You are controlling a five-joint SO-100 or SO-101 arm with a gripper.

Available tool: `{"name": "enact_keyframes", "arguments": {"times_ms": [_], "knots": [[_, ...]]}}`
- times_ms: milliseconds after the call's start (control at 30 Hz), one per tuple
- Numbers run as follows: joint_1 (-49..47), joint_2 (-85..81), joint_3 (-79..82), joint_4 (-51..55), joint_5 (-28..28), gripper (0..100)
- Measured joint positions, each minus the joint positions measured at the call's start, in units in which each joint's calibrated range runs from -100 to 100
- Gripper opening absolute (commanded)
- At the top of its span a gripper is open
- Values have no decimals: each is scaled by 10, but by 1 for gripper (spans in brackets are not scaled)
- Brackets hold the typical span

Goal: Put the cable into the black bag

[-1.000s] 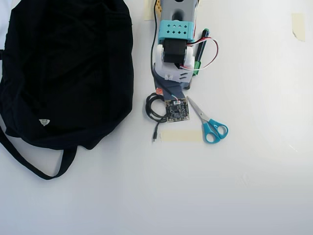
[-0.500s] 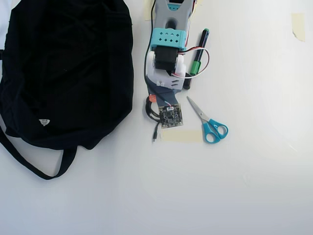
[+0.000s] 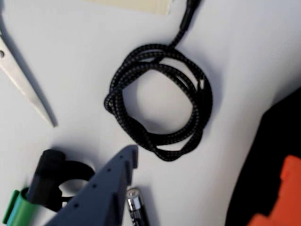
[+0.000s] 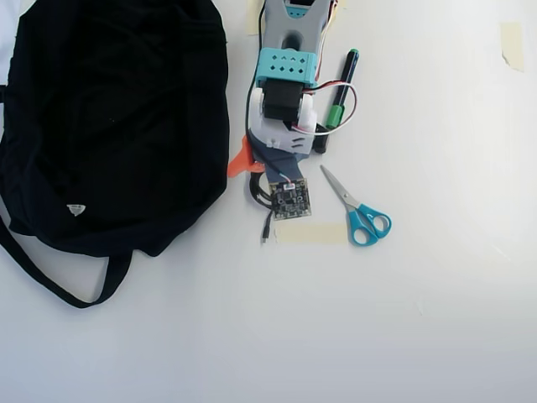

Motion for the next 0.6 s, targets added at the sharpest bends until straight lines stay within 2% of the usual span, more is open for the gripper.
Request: {"name": "enact_keyframes", "arguments": {"times_ms": [600], "knots": [[1, 78, -62, 0, 20, 39]]}}
